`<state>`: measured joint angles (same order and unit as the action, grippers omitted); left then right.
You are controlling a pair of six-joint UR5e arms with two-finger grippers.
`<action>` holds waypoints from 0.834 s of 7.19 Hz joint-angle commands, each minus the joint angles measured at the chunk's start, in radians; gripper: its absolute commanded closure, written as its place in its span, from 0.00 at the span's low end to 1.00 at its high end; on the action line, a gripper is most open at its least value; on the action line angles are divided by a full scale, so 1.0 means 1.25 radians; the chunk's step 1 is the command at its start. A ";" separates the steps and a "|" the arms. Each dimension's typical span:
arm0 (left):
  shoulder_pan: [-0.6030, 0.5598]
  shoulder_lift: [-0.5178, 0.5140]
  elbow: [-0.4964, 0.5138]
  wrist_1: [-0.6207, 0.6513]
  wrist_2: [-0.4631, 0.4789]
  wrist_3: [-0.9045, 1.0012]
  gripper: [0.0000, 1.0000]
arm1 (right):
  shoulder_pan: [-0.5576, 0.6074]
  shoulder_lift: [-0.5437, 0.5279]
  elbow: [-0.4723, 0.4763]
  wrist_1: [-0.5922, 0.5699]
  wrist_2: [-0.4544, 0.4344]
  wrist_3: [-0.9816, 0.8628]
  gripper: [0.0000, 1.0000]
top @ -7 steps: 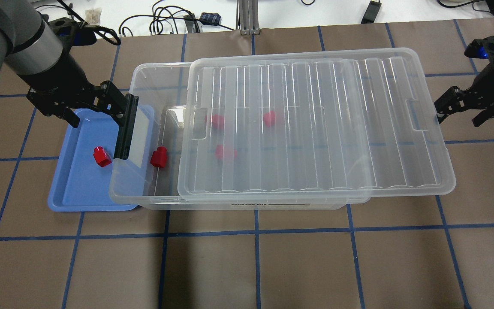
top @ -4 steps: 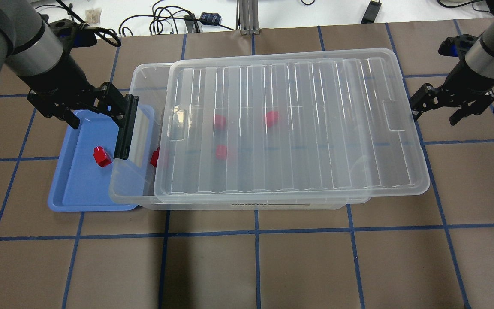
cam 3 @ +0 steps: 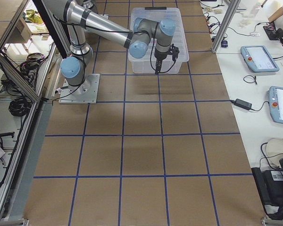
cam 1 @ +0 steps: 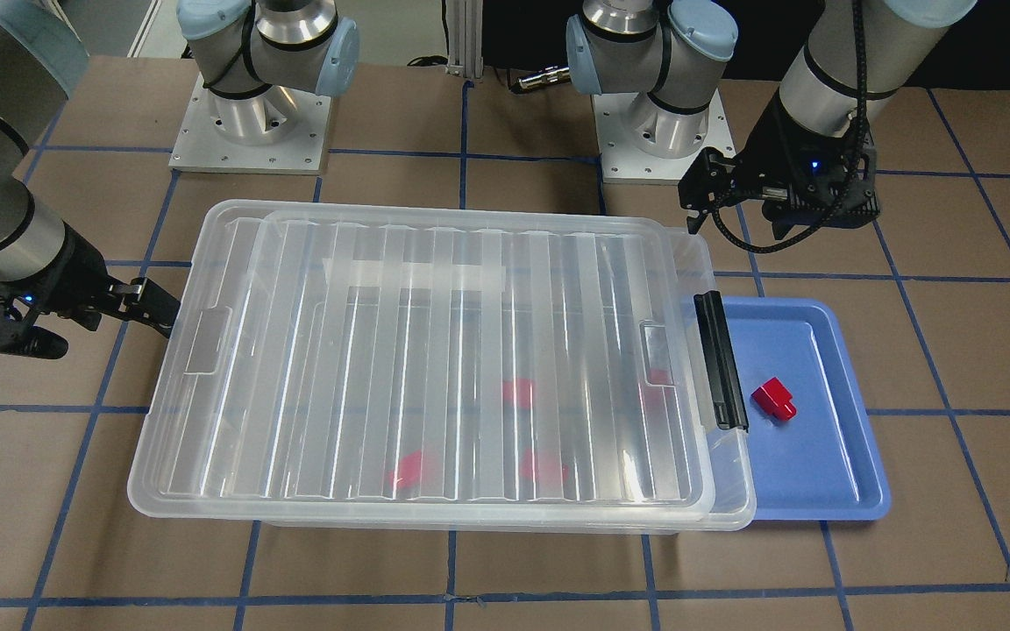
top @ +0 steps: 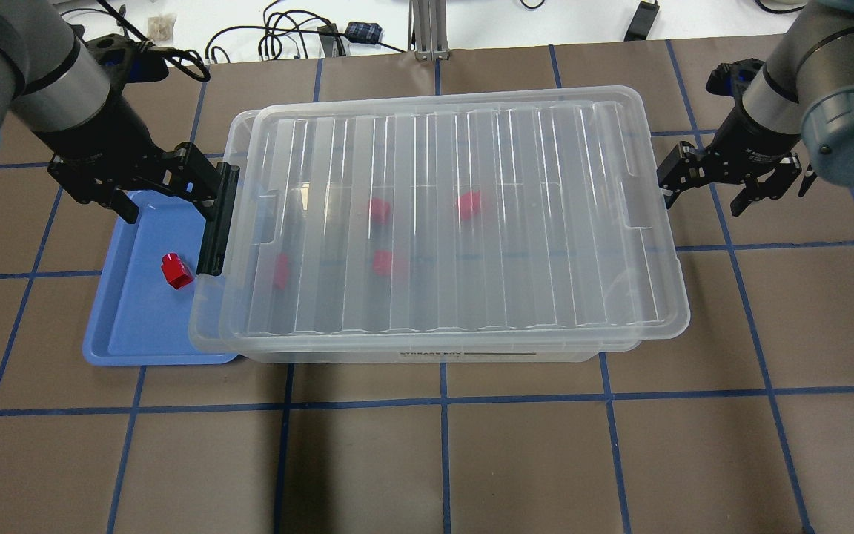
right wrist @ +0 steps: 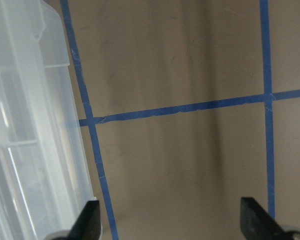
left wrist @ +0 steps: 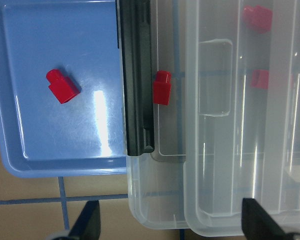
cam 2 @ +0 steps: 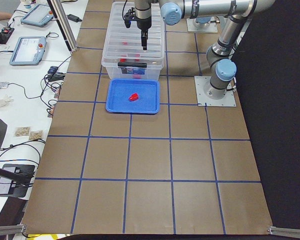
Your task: Place red block in blue tray from box
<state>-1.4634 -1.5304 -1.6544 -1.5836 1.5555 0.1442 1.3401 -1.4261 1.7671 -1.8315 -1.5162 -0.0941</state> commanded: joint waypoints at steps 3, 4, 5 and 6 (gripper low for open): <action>0.000 0.000 0.001 0.002 0.000 0.001 0.00 | 0.023 0.002 -0.015 -0.015 -0.013 0.023 0.00; 0.000 0.000 -0.001 0.002 0.000 0.001 0.00 | 0.023 0.001 -0.048 -0.010 -0.014 0.021 0.00; 0.000 0.000 0.001 0.002 0.000 0.001 0.00 | 0.021 0.000 -0.096 0.023 -0.015 0.020 0.00; 0.000 -0.002 0.001 0.002 0.000 0.001 0.00 | 0.021 -0.010 -0.152 0.101 -0.018 0.020 0.00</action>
<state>-1.4634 -1.5313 -1.6541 -1.5816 1.5555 0.1457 1.3675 -1.4284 1.6578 -1.7961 -1.5349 -0.0683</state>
